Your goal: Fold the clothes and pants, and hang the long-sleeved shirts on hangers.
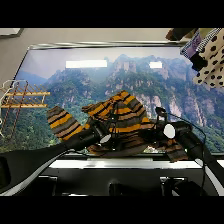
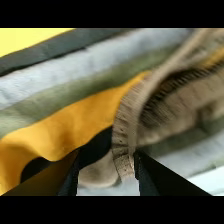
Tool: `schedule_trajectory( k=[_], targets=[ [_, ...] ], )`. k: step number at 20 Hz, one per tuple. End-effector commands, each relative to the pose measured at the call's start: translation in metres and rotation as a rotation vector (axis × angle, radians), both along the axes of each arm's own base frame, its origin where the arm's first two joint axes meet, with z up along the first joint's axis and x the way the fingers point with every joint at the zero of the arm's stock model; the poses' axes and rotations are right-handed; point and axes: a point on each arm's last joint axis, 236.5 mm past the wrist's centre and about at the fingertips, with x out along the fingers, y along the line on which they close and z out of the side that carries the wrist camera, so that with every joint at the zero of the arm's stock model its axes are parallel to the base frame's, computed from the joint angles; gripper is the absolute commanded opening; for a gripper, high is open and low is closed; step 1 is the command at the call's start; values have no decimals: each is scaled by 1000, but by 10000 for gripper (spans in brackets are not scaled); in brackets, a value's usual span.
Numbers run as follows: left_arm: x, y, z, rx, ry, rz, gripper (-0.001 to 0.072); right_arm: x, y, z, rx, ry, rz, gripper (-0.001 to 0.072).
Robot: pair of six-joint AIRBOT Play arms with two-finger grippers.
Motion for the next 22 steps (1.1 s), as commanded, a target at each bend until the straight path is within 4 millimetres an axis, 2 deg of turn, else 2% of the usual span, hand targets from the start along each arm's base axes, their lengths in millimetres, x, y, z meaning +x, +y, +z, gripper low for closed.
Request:
schedule_trajectory(
  k=[1,2,5,7,8,10,11,12,14,16,17,19,20,22],
  targets=[
    [4,2,-10,24,-5,54,314,-6,9,2,42,29,-14,24],
    [4,3,-10,25,2,56,44,-9,10,2,48,43,-15,24],
    [9,8,-4,15,20,41,27,-14,10,2,45,71,-25,24],
    [22,14,13,-34,26,78,26,3,3,15,7,10,-8,22],
    [31,17,28,-79,18,103,25,24,-1,34,-21,-65,0,22],
    [48,24,57,-157,-12,110,25,78,-6,84,-69,-225,-11,21],
    [54,27,70,-192,-27,106,25,104,-1,109,-69,-285,-2,21],
    [59,30,84,-223,-45,114,25,131,11,131,-56,-332,27,21],
    [64,35,107,-274,-73,137,25,175,37,163,-24,-373,92,21],
    [61,38,130,-312,-94,143,25,213,54,195,-11,-428,127,21],
    [56,35,140,-343,-92,147,25,225,64,210,17,-455,136,21],
    [43,19,159,-435,-57,156,24,229,87,224,44,-464,199,21],
    [37,11,163,-466,-42,163,24,220,94,220,23,-437,239,21],
    [32,-7,160,-521,-24,207,25,192,96,197,-53,-322,267,21]
  ],
)
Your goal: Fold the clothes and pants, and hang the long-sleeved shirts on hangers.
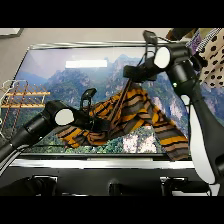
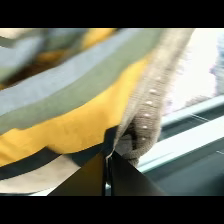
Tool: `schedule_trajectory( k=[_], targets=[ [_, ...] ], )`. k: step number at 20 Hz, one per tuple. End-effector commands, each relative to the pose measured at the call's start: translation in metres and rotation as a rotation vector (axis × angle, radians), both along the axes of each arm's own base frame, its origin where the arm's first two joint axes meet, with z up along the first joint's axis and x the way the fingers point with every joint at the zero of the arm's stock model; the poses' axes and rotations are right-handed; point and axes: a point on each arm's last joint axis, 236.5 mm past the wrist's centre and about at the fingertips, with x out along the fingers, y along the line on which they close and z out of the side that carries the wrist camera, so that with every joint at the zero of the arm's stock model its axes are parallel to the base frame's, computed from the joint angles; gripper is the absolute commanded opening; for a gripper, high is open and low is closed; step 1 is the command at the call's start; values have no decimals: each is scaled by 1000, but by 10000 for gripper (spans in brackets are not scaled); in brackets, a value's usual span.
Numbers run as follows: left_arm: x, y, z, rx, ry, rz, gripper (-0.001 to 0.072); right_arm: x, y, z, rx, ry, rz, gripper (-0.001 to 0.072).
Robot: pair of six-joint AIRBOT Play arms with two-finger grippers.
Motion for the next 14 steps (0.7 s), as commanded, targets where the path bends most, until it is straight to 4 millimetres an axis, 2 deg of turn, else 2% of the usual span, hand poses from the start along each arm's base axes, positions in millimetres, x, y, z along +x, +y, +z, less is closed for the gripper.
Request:
schedule_trajectory(
  k=[1,3,6,9,12,13,14],
  targets=[
    [-15,-34,8,-153,47,52,24,-25,9,-20,-124,105,49,22],
    [-31,-51,-12,-220,118,95,25,-27,9,-49,-151,138,40,22],
    [-37,-47,-62,-216,182,186,25,-33,2,-107,-170,217,-13,22],
    [-36,-45,-98,-168,204,184,25,-40,21,-153,-61,274,-64,23],
    [-41,-51,-119,-164,245,164,26,-42,41,-180,31,341,-109,24],
    [-42,-51,-124,-158,253,163,26,-46,48,-185,59,372,-111,26],
    [-42,-51,-128,-151,258,164,26,-51,49,-184,65,392,-108,58]
  ],
)
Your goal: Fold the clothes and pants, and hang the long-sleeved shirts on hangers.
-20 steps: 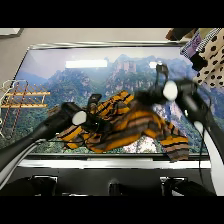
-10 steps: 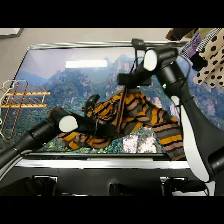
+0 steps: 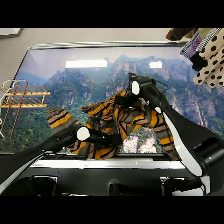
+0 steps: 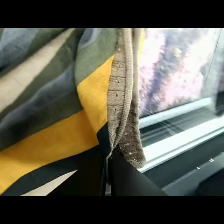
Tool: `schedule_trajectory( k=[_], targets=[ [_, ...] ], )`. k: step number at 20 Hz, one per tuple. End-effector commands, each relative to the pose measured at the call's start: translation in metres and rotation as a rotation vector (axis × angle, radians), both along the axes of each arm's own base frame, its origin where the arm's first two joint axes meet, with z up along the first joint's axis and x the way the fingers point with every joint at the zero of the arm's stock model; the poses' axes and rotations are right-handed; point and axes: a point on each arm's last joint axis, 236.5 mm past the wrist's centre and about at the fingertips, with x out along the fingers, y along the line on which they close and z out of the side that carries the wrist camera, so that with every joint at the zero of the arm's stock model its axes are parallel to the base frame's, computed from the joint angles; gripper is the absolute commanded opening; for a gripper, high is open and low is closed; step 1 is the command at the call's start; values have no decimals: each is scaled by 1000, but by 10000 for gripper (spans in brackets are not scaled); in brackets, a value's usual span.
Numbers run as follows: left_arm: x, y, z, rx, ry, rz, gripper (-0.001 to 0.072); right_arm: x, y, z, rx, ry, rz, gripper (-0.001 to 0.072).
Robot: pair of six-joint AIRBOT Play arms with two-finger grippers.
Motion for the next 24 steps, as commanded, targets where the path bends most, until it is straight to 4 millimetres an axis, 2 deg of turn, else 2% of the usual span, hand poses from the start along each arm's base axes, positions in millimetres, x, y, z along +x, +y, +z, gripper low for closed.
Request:
schedule_trajectory(
  k=[1,2,3,6,7,8,9,10,12,13,16,18,23,24],
  targets=[
    [0,-2,-17,1,23,6,27,-10,8,-8,57,63,-36,239],
    [1,-2,-16,-1,18,10,27,-15,-3,4,36,68,-16,470],
    [3,-2,-16,-2,18,14,26,-20,-23,21,19,72,-4,547],
    [4,-1,-15,-2,10,8,27,-44,-103,70,-71,69,-53,551],
    [4,-1,-15,-3,4,-1,27,-60,-118,74,-67,94,-93,551],
    [4,-1,-15,-3,0,-5,27,-80,-125,70,-48,134,-132,551],
    [4,-1,-15,-3,0,-5,27,-106,-123,59,-19,189,-175,562],
    [4,-1,-15,-3,-1,-6,27,-131,-108,45,46,246,-220,568],
    [4,-1,-15,-3,-10,-17,28,-166,-66,21,223,330,-320,568],
    [4,-1,-15,-3,-10,-17,29,-175,-49,10,280,352,-369,568],
    [4,-1,-16,-2,-12,-20,31,-189,-15,-21,356,389,-484,532],
    [4,-1,-16,-2,-11,-20,30,-197,1,-31,361,422,-505,531],
    [4,-1,-16,-2,-11,-20,30,-200,4,-47,332,463,-558,526],
    [4,-1,-16,-2,-11,-20,30,-203,3,-49,321,478,-560,494]
  ],
)
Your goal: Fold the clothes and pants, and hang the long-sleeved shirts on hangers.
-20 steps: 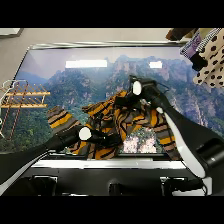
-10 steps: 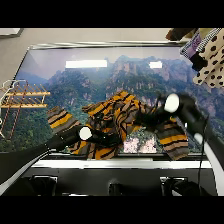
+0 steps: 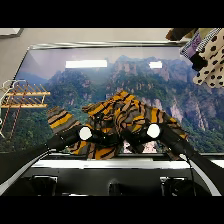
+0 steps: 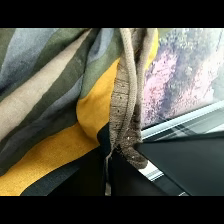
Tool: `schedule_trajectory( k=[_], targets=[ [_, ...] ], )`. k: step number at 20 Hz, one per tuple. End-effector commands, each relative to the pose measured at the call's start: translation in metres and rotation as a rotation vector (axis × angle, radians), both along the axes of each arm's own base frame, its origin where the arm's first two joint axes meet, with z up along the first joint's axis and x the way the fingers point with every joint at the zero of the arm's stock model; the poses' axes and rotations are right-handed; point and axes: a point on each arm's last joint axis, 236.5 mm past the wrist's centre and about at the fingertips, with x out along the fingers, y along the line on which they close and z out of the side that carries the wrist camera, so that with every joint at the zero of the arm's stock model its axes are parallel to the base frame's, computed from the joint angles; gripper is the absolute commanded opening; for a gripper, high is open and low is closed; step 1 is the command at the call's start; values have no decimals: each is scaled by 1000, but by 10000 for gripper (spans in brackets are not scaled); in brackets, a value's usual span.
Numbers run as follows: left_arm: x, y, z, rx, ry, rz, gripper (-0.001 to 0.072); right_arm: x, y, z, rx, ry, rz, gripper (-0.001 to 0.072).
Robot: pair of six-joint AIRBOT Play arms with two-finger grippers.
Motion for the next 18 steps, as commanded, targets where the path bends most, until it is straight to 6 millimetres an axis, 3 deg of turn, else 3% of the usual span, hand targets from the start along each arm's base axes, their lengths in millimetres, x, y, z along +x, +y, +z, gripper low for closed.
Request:
schedule_trajectory(
  k=[1,2,3,4,5,7,8,9,11,13,15,18],
  targets=[
    [0,0,0,1,0,1,30,-6,3,-11,-5,56,-42,414],
    [0,0,0,1,0,1,32,-7,1,-13,-17,70,-51,302],
    [1,0,0,1,-1,1,59,-7,0,-14,-25,77,-65,126],
    [2,2,0,1,-5,-9,261,-7,0,-13,-23,75,-66,28],
    [5,6,3,1,-22,-39,486,-7,-1,-12,-24,65,-54,25],
    [22,21,15,18,-52,-101,509,-10,-6,-8,-43,52,-30,25],
    [42,32,26,35,-95,-128,520,-13,-9,-6,-52,47,-15,25],
    [67,42,41,49,-179,-173,556,-16,-11,-3,-58,46,-1,25],
    [124,61,78,85,-390,-272,556,-20,-15,-1,-70,42,24,25],
    [169,72,95,140,-526,-362,551,-19,-18,-2,-83,32,34,25],
    [193,60,91,177,-647,-528,517,-17,-21,-4,-98,21,40,25],
    [185,17,71,182,-846,-928,515,-16,-24,-5,-111,13,46,25]
  ],
)
